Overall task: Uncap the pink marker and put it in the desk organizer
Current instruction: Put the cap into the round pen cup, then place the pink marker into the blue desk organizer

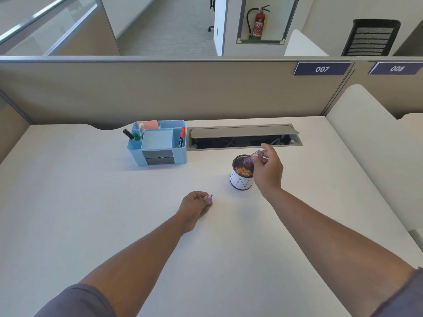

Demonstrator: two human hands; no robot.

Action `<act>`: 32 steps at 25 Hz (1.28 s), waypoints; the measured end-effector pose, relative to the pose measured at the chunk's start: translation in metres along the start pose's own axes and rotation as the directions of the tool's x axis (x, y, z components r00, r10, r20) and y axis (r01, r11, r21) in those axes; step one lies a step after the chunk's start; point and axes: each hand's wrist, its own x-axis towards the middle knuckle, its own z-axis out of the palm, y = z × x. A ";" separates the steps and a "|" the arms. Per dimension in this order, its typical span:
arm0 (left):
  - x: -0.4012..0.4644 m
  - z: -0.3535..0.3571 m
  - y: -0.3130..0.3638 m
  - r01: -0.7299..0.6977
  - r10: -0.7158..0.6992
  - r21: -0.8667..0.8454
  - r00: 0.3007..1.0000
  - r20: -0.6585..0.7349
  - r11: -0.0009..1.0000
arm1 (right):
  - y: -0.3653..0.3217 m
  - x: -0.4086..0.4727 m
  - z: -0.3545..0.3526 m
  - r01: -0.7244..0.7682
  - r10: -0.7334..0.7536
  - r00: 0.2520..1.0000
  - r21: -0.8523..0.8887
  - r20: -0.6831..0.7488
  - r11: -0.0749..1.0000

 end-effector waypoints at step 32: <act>-0.083 -0.014 0.054 -0.222 0.222 -0.010 0.974 -0.052 0.975 | -0.012 -0.099 0.010 -0.518 0.194 0.773 0.427 0.604 0.741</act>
